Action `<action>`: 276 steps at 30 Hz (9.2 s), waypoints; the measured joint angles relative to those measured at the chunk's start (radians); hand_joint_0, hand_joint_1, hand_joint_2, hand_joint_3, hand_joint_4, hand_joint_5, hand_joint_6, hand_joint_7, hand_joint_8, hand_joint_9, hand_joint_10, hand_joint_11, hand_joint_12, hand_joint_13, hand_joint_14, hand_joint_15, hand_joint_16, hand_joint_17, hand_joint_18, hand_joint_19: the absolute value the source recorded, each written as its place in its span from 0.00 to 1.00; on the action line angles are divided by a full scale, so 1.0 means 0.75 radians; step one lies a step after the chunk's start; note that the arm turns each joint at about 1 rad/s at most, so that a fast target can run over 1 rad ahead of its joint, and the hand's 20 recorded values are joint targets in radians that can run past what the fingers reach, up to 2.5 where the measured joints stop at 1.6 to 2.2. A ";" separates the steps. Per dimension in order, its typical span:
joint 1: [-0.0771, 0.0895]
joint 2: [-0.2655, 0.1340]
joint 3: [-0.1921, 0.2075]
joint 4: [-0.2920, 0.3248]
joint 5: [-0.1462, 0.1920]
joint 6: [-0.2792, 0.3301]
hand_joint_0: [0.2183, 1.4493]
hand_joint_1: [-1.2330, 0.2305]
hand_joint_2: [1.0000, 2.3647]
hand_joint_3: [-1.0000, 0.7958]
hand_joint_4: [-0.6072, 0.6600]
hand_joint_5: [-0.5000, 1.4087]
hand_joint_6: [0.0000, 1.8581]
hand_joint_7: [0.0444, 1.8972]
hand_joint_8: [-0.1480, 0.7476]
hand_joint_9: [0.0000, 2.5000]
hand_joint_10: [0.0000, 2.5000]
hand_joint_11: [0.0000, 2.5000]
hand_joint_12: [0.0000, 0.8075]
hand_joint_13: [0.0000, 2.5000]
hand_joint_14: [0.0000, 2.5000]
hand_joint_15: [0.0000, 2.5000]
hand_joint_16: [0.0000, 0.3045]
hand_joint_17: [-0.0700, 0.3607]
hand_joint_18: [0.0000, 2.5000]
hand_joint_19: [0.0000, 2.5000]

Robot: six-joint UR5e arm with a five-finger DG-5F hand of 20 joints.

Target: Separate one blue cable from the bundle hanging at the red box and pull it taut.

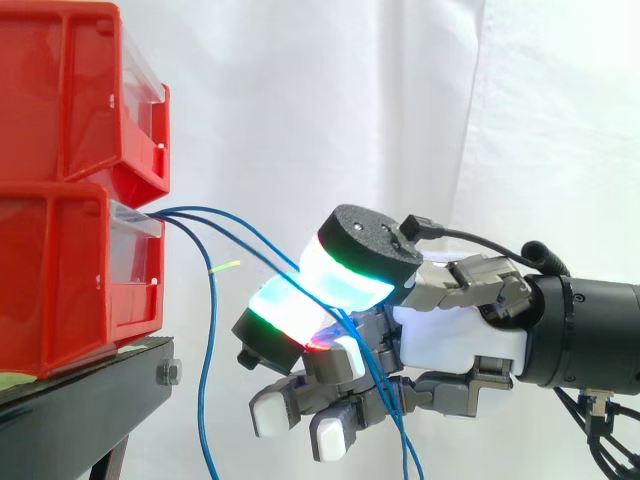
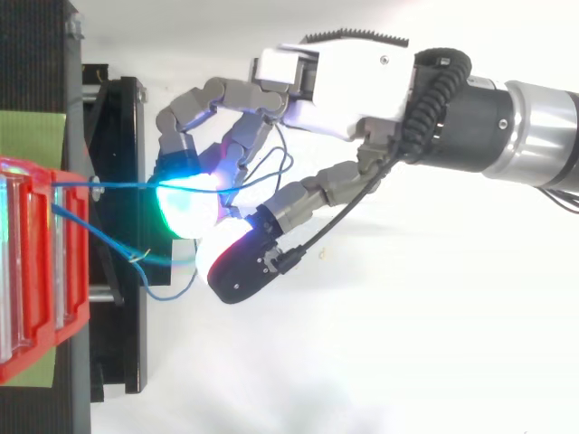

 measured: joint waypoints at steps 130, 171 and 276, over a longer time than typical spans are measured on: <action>0.001 0.168 0.000 -0.304 0.092 0.034 0.31 0.38 0.01 0.54 0.65 0.17 0.48 0.67 0.68 0.47 0.01 0.48 0.56 0.39 0.01 0.22 0.21 0.49 0.44 0.24; 0.023 0.168 0.000 -0.346 0.114 0.080 0.30 0.36 0.00 0.28 0.68 0.15 0.47 0.58 0.62 0.42 0.01 0.47 0.51 0.36 0.01 0.23 0.18 0.45 0.40 0.25; 0.095 0.270 -0.258 -0.336 0.226 0.229 0.34 0.31 0.01 0.57 0.50 0.19 0.48 0.75 0.60 0.28 0.00 0.11 0.50 0.27 0.00 0.11 0.18 0.46 0.36 0.18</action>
